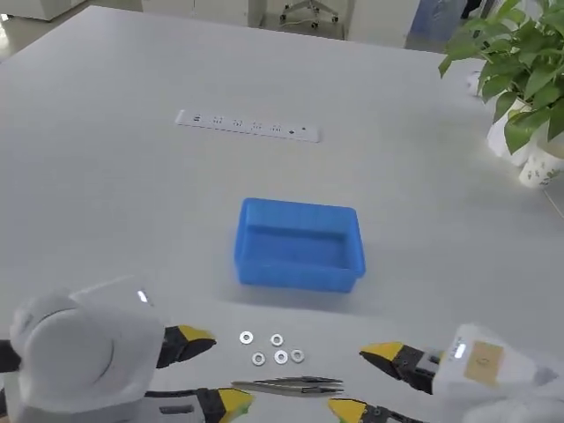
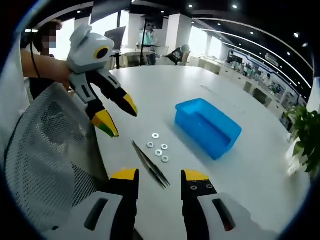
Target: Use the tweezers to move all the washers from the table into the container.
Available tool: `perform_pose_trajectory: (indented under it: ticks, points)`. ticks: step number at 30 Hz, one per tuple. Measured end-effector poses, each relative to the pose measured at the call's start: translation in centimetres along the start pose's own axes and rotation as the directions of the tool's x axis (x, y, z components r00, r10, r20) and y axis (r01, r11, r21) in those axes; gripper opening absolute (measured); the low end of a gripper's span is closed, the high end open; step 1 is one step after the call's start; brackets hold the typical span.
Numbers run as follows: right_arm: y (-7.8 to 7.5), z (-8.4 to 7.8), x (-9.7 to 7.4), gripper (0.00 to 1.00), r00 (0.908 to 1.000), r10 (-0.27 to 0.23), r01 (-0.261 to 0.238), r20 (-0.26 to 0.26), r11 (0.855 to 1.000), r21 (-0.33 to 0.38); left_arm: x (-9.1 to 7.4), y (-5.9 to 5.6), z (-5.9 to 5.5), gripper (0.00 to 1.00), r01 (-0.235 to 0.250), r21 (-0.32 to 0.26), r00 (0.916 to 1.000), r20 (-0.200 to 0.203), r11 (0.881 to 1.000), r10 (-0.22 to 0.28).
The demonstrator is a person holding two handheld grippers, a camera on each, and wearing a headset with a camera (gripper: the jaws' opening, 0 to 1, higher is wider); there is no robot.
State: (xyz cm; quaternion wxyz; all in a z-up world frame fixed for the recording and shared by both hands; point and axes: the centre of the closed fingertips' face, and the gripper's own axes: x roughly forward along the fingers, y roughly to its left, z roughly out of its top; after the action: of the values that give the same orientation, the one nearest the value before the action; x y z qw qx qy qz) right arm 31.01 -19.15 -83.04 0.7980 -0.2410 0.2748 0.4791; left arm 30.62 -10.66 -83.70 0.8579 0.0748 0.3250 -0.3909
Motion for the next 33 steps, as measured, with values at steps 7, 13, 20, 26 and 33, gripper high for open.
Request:
perform_pose_trajectory:
  ticks: [7,13,20,26,33]
  points:
    - [1.0,-1.0,2.5,0.32,0.9945,0.088,-0.092,-0.057,0.993,-0.07,1.8,-0.4,-1.5,0.4,0.057,0.085,0.9968,-0.061,0.995,-0.052]
    - [1.1,-1.7,4.1,0.32,0.9868,0.127,-0.14,-0.1,0.982,-0.131,2.9,-0.8,-2.9,0.39,0.109,0.145,0.9861,-0.14,0.983,-0.089]
    - [1.2,-2.0,5.3,0.24,0.9729,0.19,-0.211,-0.132,0.963,-0.17,3.6,-0.1,-2.5,0.29,0.104,0.208,0.989,-0.125,0.973,-0.079]
    - [1.7,-2.2,5.8,0.2,0.9576,0.232,-0.266,-0.17,0.94,-0.213,4.1,-0.5,-3.0,0.28,0.146,0.245,0.9792,-0.173,0.958,-0.105]
    - [1.9,-2.0,6.0,0.15,0.9466,0.26,-0.301,-0.191,0.923,-0.239,4.7,-0.7,-2.7,0.24,0.173,0.265,0.9764,-0.172,0.949,-0.131]
